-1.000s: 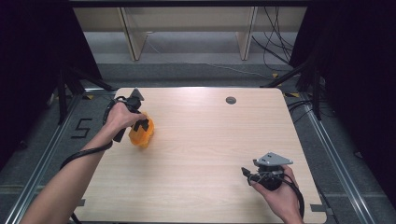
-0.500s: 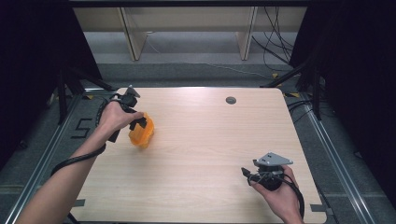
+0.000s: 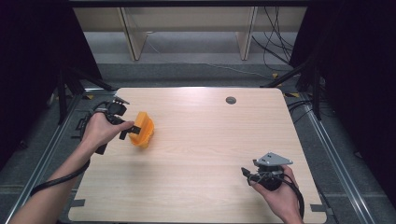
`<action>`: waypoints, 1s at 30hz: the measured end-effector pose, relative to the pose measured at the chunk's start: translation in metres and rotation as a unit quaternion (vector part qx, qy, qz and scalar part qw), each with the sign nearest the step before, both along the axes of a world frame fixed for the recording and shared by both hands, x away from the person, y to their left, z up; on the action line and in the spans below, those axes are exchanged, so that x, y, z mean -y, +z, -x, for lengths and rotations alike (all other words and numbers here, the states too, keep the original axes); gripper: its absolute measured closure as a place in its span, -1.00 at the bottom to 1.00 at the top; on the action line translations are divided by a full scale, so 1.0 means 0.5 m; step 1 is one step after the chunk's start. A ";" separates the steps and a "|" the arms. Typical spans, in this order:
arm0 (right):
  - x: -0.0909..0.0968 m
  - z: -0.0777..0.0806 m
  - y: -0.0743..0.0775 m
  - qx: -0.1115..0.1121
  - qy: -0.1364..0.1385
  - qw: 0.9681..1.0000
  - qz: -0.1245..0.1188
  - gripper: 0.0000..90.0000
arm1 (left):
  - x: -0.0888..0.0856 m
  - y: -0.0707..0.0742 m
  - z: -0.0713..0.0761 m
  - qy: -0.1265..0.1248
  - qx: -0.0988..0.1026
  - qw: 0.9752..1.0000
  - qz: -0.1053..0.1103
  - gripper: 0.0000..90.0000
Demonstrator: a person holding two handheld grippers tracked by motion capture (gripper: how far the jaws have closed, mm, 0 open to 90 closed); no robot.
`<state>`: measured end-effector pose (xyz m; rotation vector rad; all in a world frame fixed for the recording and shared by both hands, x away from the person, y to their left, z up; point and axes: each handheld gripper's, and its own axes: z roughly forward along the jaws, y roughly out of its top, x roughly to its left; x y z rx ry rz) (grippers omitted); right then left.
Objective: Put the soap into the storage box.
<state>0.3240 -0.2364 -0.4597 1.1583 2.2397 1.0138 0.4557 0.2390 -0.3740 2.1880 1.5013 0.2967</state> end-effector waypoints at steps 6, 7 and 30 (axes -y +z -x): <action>0.001 0.003 0.003 -0.003 -0.009 1.000 0.002 -0.01 | -0.020 -0.005 0.040 -0.019 0.030 0.999 -0.003 -0.40; 0.001 0.003 0.003 -0.003 -0.009 1.000 0.003 -0.01 | -0.023 -0.005 0.047 -0.022 0.034 0.999 -0.005 -0.41; 0.004 0.001 0.002 0.005 -0.006 1.000 0.008 -0.01 | -0.046 -0.112 0.227 -0.059 0.089 0.994 0.012 -0.44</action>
